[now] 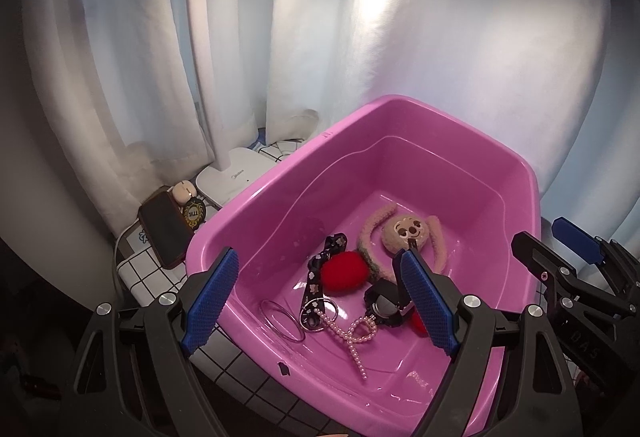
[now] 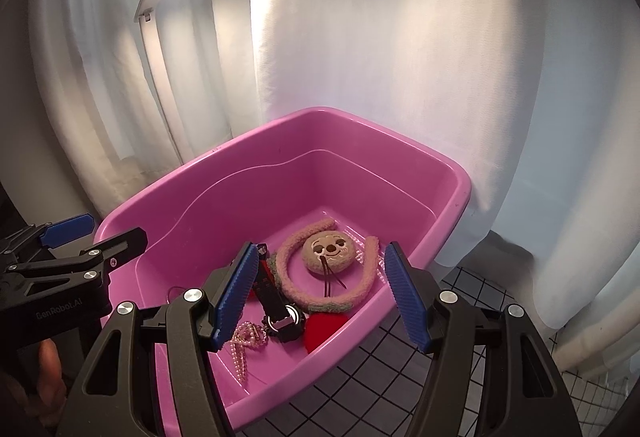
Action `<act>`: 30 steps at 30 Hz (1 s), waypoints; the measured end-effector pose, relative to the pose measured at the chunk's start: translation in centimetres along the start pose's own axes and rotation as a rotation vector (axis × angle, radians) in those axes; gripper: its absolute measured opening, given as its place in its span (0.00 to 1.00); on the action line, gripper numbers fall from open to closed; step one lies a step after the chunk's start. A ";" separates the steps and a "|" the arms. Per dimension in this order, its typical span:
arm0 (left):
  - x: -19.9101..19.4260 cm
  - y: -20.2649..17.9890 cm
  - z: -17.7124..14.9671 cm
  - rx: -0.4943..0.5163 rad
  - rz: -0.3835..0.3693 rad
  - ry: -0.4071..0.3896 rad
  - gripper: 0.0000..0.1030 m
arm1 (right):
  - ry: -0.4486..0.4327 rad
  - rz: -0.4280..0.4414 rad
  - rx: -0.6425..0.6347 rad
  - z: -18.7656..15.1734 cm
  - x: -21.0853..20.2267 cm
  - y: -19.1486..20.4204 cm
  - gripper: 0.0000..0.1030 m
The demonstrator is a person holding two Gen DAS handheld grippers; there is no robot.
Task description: Organize jewelry
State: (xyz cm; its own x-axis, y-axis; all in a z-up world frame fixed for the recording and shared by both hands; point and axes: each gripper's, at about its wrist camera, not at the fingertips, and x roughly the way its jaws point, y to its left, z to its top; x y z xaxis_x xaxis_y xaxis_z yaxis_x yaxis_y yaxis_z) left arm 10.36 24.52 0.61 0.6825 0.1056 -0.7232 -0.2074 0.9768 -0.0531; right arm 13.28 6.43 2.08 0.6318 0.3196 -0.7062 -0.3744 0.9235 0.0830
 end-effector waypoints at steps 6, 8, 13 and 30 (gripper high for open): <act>-0.2 -0.1 -0.1 -0.001 0.004 -0.002 0.79 | -0.007 -0.006 -0.004 0.0 -0.4 0.3 0.61; -0.3 0.0 -0.1 -0.002 0.003 -0.003 0.79 | -0.007 -0.008 -0.003 0.0 -0.3 0.3 0.61; -0.4 -0.1 -0.1 -0.001 0.008 -0.004 0.79 | -0.012 -0.017 -0.004 -0.1 -0.7 0.4 0.61; -0.7 -0.3 -0.2 0.001 0.003 0.003 0.79 | -0.019 -0.023 0.007 -0.3 -1.4 -0.3 0.61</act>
State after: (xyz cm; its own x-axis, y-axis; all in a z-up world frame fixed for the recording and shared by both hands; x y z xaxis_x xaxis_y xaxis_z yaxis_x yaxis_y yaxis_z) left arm 9.82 24.08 1.02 0.6797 0.1076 -0.7255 -0.2089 0.9766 -0.0508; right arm 12.25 5.65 2.84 0.6527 0.3025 -0.6946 -0.3551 0.9320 0.0722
